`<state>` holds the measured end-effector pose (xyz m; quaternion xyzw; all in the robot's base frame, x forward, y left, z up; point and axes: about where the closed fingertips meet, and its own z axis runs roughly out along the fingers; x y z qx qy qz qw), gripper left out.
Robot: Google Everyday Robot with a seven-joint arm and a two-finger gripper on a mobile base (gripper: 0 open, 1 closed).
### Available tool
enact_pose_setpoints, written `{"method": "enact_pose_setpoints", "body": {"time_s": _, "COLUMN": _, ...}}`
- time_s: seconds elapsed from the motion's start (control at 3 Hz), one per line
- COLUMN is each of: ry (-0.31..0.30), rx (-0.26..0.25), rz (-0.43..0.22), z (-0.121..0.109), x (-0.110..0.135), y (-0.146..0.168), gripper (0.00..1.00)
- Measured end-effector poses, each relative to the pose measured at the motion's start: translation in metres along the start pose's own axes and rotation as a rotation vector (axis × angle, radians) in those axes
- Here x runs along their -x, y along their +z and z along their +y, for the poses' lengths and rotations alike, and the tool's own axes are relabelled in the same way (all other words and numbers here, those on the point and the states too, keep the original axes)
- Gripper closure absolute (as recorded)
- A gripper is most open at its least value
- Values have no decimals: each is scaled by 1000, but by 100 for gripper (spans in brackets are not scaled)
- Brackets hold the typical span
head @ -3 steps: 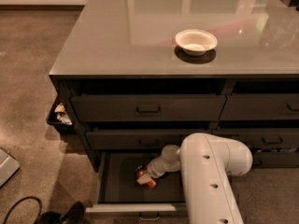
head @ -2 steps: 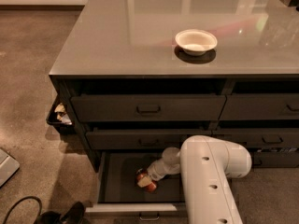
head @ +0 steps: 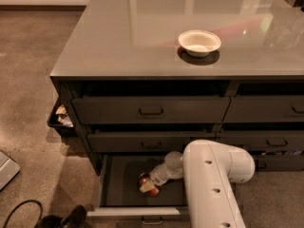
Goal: Place coke can into bottom drawer
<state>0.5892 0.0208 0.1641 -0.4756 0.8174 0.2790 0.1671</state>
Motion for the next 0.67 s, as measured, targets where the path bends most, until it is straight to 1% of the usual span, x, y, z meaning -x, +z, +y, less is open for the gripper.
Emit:
{"method": "enact_pose_setpoints", "body": {"time_s": 0.33, "ry": 5, "rx": -16, "rz": -8, "z": 2, "x": -2, "y": 0, "gripper": 0}}
{"method": "enact_pose_setpoints", "body": {"time_s": 0.67, "ry": 5, "rx": -16, "rz": -8, "z": 2, "x": -2, "y": 0, "gripper": 0}}
